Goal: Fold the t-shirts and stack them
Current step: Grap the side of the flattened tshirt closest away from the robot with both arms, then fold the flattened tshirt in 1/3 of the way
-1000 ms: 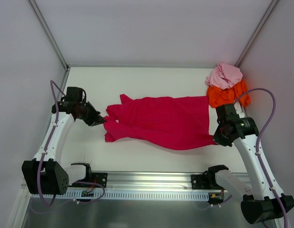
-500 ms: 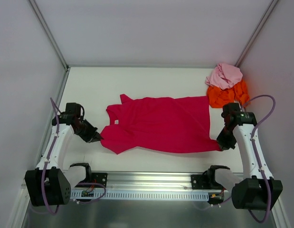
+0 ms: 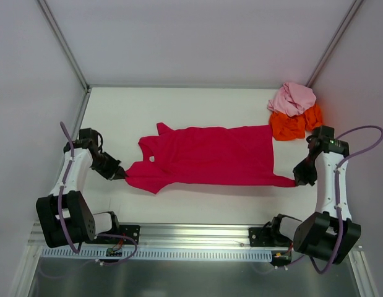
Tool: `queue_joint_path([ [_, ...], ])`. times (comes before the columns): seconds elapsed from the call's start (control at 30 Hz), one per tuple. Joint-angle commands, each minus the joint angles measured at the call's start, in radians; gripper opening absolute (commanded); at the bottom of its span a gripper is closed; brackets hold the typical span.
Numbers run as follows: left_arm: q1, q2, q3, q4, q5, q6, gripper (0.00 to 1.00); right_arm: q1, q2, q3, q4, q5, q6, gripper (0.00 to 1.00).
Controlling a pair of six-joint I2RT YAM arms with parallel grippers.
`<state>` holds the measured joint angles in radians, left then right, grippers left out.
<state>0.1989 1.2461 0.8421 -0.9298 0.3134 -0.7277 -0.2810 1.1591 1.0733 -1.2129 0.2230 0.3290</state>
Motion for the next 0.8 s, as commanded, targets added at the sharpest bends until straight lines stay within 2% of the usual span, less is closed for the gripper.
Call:
queue_joint_path([
  [0.0,0.027,-0.011,0.074,0.012,-0.007,0.048,0.00,-0.021,-0.010,0.036,0.044,-0.022,0.019,0.01],
  [0.1,0.025,0.042,0.143,0.035,0.029,0.051,0.00,-0.020,-0.003,0.016,0.105,-0.111,-0.011,0.01],
  [0.17,0.020,0.111,0.187,0.060,0.049,0.063,0.00,-0.021,0.063,0.028,0.089,-0.145,-0.048,0.01],
  [0.43,0.007,0.272,0.268,0.222,0.067,0.051,0.00,-0.014,0.117,0.083,0.157,-0.161,-0.084,0.01],
  [0.77,-0.084,0.469,0.463,0.261,0.015,0.031,0.00,0.077,0.290,0.206,0.210,-0.131,-0.137,0.01],
])
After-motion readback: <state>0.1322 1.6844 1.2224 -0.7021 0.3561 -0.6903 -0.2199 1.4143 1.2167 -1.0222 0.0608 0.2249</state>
